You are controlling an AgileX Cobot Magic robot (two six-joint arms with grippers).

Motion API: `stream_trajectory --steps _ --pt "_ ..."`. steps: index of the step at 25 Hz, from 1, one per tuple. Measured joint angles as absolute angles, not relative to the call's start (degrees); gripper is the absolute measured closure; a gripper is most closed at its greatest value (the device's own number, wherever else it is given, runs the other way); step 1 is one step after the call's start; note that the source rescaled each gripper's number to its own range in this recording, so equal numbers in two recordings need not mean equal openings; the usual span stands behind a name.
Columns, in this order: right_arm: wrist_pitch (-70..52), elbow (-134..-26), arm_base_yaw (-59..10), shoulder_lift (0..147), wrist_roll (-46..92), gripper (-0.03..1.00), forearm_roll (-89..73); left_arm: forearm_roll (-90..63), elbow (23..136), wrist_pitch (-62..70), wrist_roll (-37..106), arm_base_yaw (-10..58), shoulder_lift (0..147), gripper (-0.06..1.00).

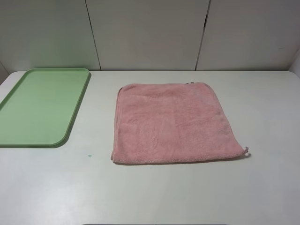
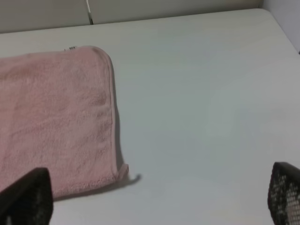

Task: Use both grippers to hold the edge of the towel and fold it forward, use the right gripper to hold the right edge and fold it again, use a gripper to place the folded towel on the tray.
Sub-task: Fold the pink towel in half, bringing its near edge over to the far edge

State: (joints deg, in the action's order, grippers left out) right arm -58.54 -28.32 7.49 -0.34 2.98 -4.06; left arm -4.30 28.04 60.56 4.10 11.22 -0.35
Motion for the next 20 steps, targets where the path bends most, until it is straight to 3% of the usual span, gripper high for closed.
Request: stream_trajectory --steps 20 --pt "-58.54 -28.32 7.49 -0.34 2.93 -0.03 -5.1 -4.3 28.04 60.56 4.1 11.22 -0.35 -0.06"
